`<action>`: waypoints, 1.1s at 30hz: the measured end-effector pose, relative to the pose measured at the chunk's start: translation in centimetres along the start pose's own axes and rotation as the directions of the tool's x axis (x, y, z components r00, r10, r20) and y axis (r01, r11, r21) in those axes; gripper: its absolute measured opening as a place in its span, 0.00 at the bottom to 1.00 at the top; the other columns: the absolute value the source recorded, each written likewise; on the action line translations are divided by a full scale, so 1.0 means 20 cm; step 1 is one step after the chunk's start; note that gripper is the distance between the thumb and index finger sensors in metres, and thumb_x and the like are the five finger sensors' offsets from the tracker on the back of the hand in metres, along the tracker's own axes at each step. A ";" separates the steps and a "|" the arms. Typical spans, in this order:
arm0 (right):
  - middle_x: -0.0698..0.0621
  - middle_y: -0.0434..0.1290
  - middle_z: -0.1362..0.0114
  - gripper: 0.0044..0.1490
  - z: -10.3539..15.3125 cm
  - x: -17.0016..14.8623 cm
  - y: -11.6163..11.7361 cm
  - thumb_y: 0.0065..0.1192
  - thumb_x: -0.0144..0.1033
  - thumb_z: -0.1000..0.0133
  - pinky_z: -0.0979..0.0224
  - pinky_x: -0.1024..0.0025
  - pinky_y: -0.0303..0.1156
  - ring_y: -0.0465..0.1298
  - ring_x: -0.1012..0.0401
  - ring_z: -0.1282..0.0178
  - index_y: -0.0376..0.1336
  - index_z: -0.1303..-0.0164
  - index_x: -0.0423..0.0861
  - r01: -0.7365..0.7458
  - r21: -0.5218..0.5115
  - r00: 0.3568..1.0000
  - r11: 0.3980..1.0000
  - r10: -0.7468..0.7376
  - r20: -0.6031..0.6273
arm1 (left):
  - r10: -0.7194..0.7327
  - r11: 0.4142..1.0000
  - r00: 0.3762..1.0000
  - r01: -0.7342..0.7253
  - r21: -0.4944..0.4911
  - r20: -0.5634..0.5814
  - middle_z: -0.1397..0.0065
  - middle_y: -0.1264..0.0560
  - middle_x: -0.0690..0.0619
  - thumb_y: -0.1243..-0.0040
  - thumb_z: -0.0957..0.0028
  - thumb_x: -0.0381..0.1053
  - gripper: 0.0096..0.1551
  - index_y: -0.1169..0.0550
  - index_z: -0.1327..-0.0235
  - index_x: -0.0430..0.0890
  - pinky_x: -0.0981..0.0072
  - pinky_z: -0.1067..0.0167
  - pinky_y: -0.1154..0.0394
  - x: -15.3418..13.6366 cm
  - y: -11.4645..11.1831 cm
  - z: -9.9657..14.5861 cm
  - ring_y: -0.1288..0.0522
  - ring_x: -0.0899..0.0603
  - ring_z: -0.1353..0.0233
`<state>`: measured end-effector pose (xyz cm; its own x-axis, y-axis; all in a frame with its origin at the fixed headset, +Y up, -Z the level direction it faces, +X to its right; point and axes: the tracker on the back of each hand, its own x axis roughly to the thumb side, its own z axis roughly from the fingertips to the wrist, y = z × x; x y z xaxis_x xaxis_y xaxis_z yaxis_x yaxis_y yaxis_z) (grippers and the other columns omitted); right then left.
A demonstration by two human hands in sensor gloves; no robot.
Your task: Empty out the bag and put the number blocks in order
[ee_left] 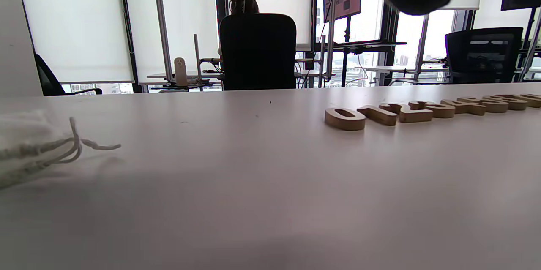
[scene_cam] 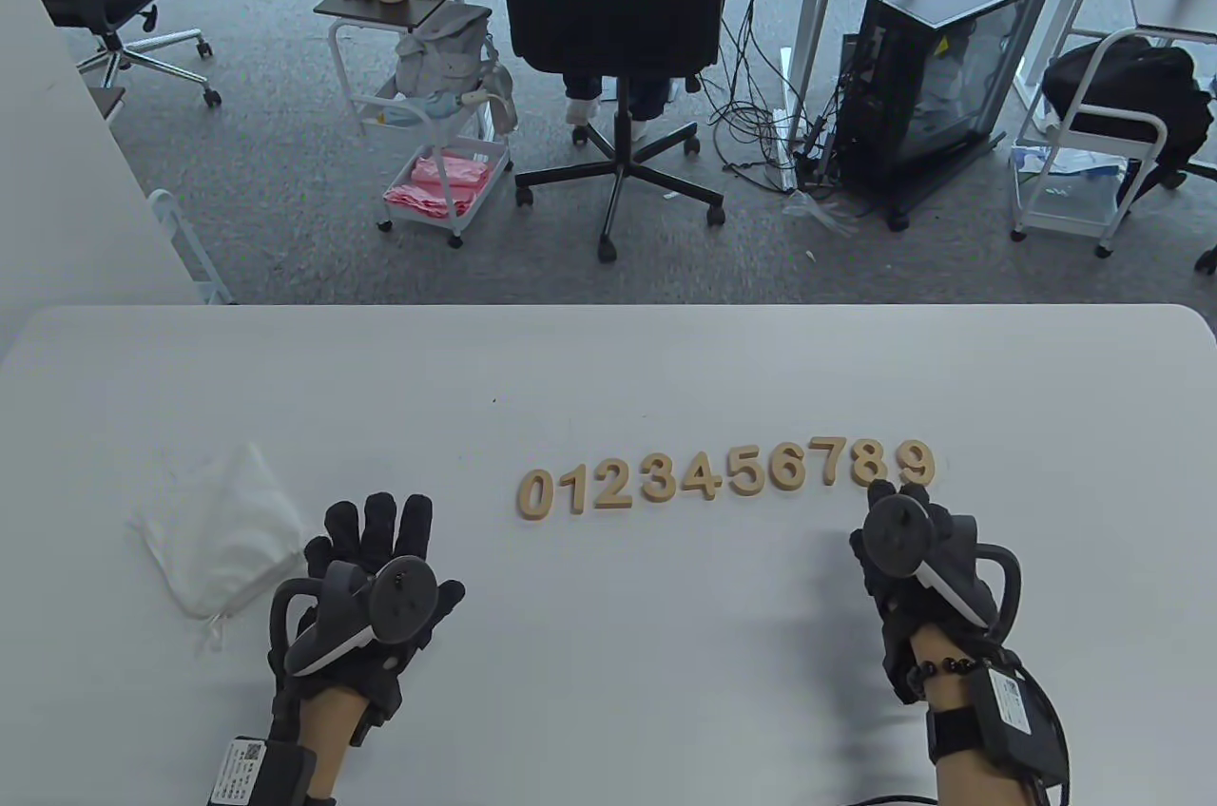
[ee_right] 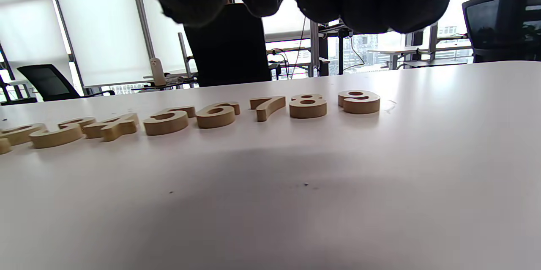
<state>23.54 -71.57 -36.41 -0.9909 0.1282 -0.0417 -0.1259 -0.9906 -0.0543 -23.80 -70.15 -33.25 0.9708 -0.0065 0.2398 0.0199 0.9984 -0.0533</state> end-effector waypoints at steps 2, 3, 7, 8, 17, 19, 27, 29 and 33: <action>0.31 0.56 0.17 0.40 0.05 0.09 0.00 0.57 0.44 0.41 0.24 0.36 0.66 0.64 0.33 0.22 0.55 0.19 0.42 0.002 -0.021 0.999 1.000 -0.001 0.044 | -0.013 1.000 1.000 0.013 -0.010 0.013 0.16 0.56 0.23 0.51 0.41 0.68 0.56 0.58 0.15 0.40 0.13 0.34 0.50 0.01 -0.01 -0.01 0.54 0.09 0.23; 0.32 0.56 0.17 0.40 0.08 0.14 -0.01 0.57 0.44 0.41 0.24 0.36 0.66 0.63 0.33 0.22 0.55 0.19 0.42 -0.003 -0.026 0.997 1.000 0.005 0.073 | -0.017 1.000 1.000 0.017 -0.015 0.017 0.17 0.57 0.23 0.51 0.41 0.68 0.57 0.58 0.15 0.39 0.13 0.35 0.50 0.02 -0.01 -0.01 0.55 0.08 0.23; 0.32 0.56 0.17 0.40 0.16 0.30 -0.01 0.58 0.45 0.41 0.24 0.35 0.65 0.63 0.33 0.22 0.56 0.20 0.42 -0.013 -0.055 0.990 0.998 0.021 0.139 | -0.014 1.000 1.000 0.014 -0.010 0.019 0.17 0.57 0.22 0.51 0.41 0.68 0.57 0.57 0.15 0.39 0.13 0.35 0.51 0.02 -0.02 -0.01 0.56 0.08 0.23; 0.32 0.56 0.16 0.40 0.18 0.34 -0.01 0.58 0.45 0.41 0.24 0.35 0.65 0.62 0.33 0.21 0.56 0.20 0.43 -0.016 -0.060 0.987 0.998 0.026 0.159 | -0.016 1.000 1.000 0.016 -0.004 0.019 0.17 0.57 0.22 0.52 0.41 0.69 0.57 0.58 0.15 0.39 0.13 0.35 0.51 0.02 -0.02 -0.01 0.55 0.08 0.23; 0.33 0.53 0.15 0.42 0.25 0.42 0.07 0.58 0.48 0.42 0.23 0.33 0.61 0.57 0.32 0.19 0.54 0.18 0.45 -0.045 -0.053 0.966 0.998 0.057 0.251 | -0.017 0.999 0.999 0.015 0.049 0.034 0.17 0.55 0.22 0.51 0.42 0.68 0.56 0.55 0.15 0.37 0.13 0.35 0.50 0.04 -0.03 -0.02 0.53 0.09 0.23; 0.33 0.52 0.14 0.42 0.25 0.40 0.07 0.58 0.49 0.42 0.22 0.32 0.61 0.56 0.32 0.19 0.54 0.18 0.45 -0.030 -0.046 0.971 0.998 0.040 0.237 | -0.027 0.998 0.999 0.025 0.054 0.036 0.17 0.54 0.23 0.51 0.42 0.68 0.55 0.53 0.15 0.37 0.13 0.35 0.50 0.05 -0.03 -0.02 0.53 0.09 0.23; 0.33 0.52 0.15 0.42 0.23 0.36 0.09 0.58 0.48 0.42 0.23 0.32 0.60 0.56 0.32 0.19 0.54 0.18 0.45 0.008 -0.021 0.975 1.000 -0.004 0.223 | -0.039 0.997 0.999 0.036 0.070 0.032 0.17 0.52 0.24 0.51 0.42 0.68 0.53 0.49 0.15 0.38 0.13 0.35 0.50 0.05 -0.04 -0.03 0.52 0.10 0.22; 0.33 0.52 0.15 0.42 0.23 0.36 0.09 0.58 0.48 0.42 0.23 0.32 0.60 0.56 0.31 0.19 0.54 0.18 0.45 0.016 -0.017 0.974 1.000 -0.012 0.228 | -0.042 0.996 0.999 0.040 0.074 0.027 0.17 0.52 0.24 0.51 0.42 0.68 0.53 0.49 0.15 0.38 0.13 0.35 0.50 0.05 -0.04 -0.02 0.52 0.10 0.22; 0.33 0.52 0.15 0.42 0.23 0.37 0.09 0.58 0.48 0.42 0.23 0.32 0.60 0.56 0.31 0.19 0.54 0.18 0.45 0.027 -0.014 0.972 1.000 -0.023 0.236 | -0.045 0.996 0.999 0.044 0.081 0.014 0.17 0.52 0.24 0.51 0.42 0.68 0.53 0.49 0.15 0.38 0.13 0.35 0.50 0.04 -0.03 -0.02 0.52 0.10 0.22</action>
<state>15.82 -72.72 -32.26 -0.9712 0.1359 0.1957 -0.1520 -0.9859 -0.0695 -22.96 -70.77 -33.40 0.9654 -0.0511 0.2556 0.0432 0.9984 0.0365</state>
